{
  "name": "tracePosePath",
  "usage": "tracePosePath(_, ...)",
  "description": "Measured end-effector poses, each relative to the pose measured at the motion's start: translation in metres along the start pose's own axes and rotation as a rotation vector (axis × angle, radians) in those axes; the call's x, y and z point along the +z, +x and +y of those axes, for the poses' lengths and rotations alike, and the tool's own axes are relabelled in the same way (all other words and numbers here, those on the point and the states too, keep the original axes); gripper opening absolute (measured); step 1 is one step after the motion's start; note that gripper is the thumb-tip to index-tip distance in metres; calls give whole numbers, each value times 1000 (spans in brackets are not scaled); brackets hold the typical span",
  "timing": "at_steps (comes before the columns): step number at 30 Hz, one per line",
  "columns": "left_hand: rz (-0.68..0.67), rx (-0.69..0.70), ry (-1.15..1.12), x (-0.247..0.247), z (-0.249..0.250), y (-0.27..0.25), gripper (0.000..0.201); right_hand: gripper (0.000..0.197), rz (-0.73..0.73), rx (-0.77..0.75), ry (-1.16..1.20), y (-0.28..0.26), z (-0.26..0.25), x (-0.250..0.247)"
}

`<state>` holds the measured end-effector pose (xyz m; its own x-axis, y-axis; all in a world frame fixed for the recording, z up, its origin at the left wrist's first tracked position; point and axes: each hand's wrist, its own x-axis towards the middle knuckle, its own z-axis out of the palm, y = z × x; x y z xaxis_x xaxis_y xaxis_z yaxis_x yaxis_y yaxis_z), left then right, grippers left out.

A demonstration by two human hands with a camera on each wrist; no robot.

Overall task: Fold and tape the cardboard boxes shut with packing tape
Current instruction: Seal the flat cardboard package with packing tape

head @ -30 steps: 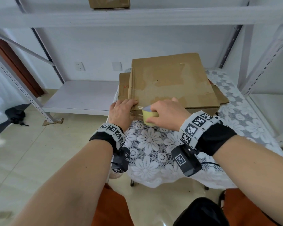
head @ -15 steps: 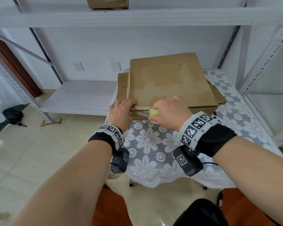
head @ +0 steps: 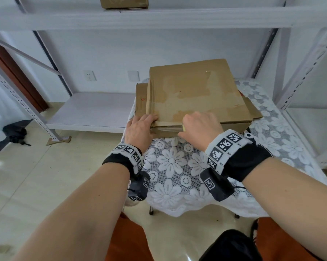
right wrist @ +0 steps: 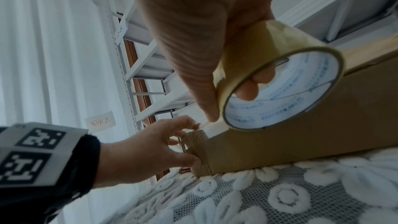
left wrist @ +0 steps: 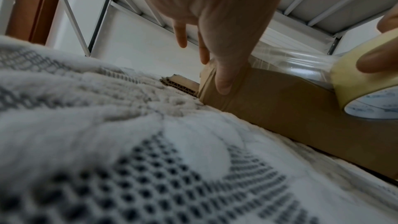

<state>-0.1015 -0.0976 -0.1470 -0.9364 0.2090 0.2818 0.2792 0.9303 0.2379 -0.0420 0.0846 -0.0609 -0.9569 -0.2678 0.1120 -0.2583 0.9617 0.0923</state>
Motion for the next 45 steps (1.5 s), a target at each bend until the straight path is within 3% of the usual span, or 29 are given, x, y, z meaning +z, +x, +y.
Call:
tracePosePath(7, 5, 6, -10, 1, 0, -1, 60, 40, 23, 100, -40, 8, 5, 4)
tracePosePath(14, -5, -5, -20, 1, 1, 0, 59, 25, -61, 193, -47, 24, 1, 5)
tracePosePath(26, -24, 15, -50, -3, 1, -3, 68, 21, -147, 256, 6, 32, -4, 2)
tracePosePath(32, 38, 40, -19, -5, 5, 10, 48, 11, -164, 254, 58, 29, -1, 4)
tracePosePath(35, 39, 84, -11, -9, 7, 16, 48, 16, -155, 237, 65, 27, 2, 4)
tracePosePath(40, -85, 45, 156, -22, 33, 31, 71, 18, -149, 194, 92, 25, 8, 3)
tracePosePath(45, -201, 46, 282, -24, 49, 41, 78, 43, -132, 211, 125, 30, 14, 16)
